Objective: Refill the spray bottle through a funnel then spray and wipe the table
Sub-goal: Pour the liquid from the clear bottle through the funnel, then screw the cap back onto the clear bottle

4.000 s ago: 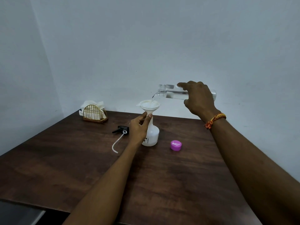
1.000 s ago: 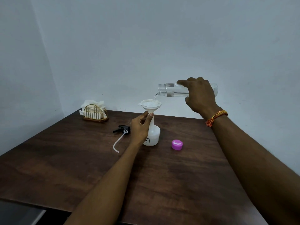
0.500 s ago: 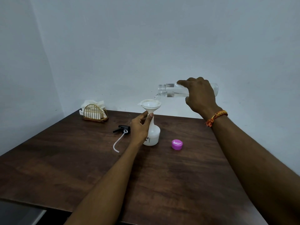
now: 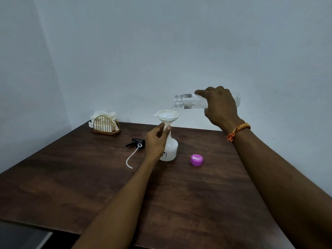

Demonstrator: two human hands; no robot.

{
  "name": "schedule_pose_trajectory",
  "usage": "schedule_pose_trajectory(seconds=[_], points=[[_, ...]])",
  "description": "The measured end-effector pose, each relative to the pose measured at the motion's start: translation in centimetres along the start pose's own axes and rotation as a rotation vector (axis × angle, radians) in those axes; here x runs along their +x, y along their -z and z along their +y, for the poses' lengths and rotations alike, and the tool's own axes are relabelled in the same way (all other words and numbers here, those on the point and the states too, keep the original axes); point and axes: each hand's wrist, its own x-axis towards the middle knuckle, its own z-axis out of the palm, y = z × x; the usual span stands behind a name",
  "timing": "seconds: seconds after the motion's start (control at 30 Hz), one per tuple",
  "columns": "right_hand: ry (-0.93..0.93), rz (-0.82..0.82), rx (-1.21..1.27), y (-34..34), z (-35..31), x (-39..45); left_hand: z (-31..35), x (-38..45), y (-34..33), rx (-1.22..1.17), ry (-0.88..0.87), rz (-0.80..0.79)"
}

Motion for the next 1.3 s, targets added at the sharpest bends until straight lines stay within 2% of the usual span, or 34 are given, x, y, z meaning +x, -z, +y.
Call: schedule_pose_trajectory(seconds=[0.17,0.3,0.43,0.53,0.6,0.73,0.8,0.87,1.0,1.13,1.3], points=[[-0.042,-0.044,0.029,-0.7,-0.3,-0.6,-0.1,0.1,0.6,0.089,-0.016,0.047],[-0.116,-0.119,0.124,-1.6,-0.5,-1.5,0.7,-0.4,1.2,0.085,-0.047,0.229],[-0.244,-0.194,0.336,-2.7,-0.9,-2.6,1.8,-1.0,2.0,-0.03,-0.236,0.485],[-0.32,-0.207,0.516,-3.6,-1.0,-3.5,3.2,-2.2,1.7,0.012,-0.434,0.537],[-0.364,-0.172,0.587,-4.1,-1.1,-4.2,4.1,-3.5,1.1,0.019,-0.577,0.467],[-0.433,-0.059,0.623,-4.4,-1.2,-6.1,4.9,-6.1,-1.2,0.084,-0.776,0.155],[-0.472,-0.007,0.646,-4.4,-0.9,-7.4,4.5,-7.2,-2.9,0.151,-0.73,0.059],[-0.507,0.023,0.657,-4.5,-0.6,-8.7,3.5,-7.4,-4.6,0.231,-0.582,-0.026],[-0.561,0.048,0.707,-4.9,0.1,-11.1,0.5,-6.5,-6.8,0.494,-0.282,-0.316],[-0.567,0.066,0.764,-5.6,1.1,-12.6,-0.4,-6.4,-7.9,0.662,-0.277,-0.463],[-0.558,0.03,0.894,-6.4,2.3,-13.6,-1.0,-6.0,-7.5,0.676,-0.292,-0.587]])
